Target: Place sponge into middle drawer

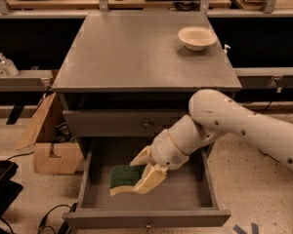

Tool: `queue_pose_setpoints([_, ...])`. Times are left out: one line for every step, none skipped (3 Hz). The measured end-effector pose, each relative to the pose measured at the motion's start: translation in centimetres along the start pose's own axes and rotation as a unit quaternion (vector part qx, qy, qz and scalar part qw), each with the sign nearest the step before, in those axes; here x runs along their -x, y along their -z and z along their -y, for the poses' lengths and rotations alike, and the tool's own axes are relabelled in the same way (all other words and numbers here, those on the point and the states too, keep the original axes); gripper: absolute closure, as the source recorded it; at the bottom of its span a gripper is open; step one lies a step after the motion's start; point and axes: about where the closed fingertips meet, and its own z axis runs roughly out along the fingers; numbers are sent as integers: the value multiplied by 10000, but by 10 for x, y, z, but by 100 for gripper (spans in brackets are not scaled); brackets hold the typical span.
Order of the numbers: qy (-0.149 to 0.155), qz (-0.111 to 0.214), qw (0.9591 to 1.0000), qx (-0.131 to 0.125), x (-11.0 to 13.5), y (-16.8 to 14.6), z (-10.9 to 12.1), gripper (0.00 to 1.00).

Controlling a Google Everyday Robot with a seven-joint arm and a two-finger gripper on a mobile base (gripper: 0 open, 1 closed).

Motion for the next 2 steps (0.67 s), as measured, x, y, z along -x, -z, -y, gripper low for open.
queue_pose_setpoints([-438,541,9976,-14,-38,-56,31,100])
queue_pose_setpoints([-996,974,9900,-203,-82,-94,65,100])
